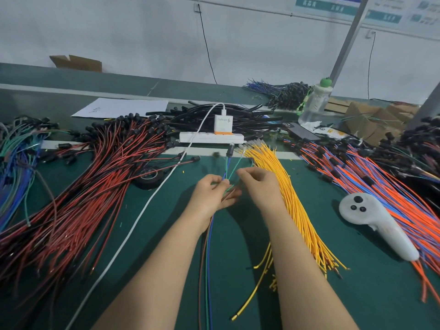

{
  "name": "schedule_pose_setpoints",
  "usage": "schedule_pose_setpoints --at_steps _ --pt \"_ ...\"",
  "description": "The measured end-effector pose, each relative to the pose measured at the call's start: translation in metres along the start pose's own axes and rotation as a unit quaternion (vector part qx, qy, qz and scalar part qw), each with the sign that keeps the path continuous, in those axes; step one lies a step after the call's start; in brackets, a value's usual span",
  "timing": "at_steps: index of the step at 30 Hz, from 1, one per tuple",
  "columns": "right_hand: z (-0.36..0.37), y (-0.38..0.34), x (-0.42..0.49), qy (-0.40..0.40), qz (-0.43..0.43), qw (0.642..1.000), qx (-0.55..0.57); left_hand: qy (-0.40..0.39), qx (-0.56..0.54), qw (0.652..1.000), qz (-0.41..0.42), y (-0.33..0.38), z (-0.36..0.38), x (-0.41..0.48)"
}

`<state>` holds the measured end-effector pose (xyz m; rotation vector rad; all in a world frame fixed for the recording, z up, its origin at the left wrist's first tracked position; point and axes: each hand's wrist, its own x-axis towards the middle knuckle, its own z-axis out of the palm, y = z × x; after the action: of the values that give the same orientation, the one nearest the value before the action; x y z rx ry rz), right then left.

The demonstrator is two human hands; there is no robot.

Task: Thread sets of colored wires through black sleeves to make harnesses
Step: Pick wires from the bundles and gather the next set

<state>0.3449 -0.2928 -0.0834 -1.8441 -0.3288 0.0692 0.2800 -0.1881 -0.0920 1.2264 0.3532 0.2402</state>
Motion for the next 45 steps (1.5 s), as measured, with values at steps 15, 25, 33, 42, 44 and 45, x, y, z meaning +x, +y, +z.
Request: schedule_pose_setpoints --at_steps 15,25,33,42,44,45 --pt "0.002 -0.001 -0.002 0.018 -0.005 0.999 0.028 0.014 0.073 0.997 -0.003 0.000 0.000 0.001" --pt "0.011 -0.003 -0.003 0.027 -0.056 0.995 -0.075 0.010 0.145 0.988 0.060 -0.006 0.000 0.000" --pt "0.006 -0.002 -0.003 0.013 0.030 0.997 0.072 0.003 0.094 0.995 0.043 -0.006 0.000 0.001" --pt "0.002 0.000 0.000 -0.015 0.028 0.996 0.088 -0.011 0.034 0.999 0.015 -0.002 -0.002 -0.002" --pt "0.004 0.001 0.000 -0.008 0.035 0.998 0.055 -0.021 0.060 0.998 0.013 -0.001 -0.003 -0.001" --pt "0.006 0.002 -0.001 -0.003 0.042 0.998 0.046 -0.028 0.077 0.997 0.016 -0.001 -0.003 -0.001"
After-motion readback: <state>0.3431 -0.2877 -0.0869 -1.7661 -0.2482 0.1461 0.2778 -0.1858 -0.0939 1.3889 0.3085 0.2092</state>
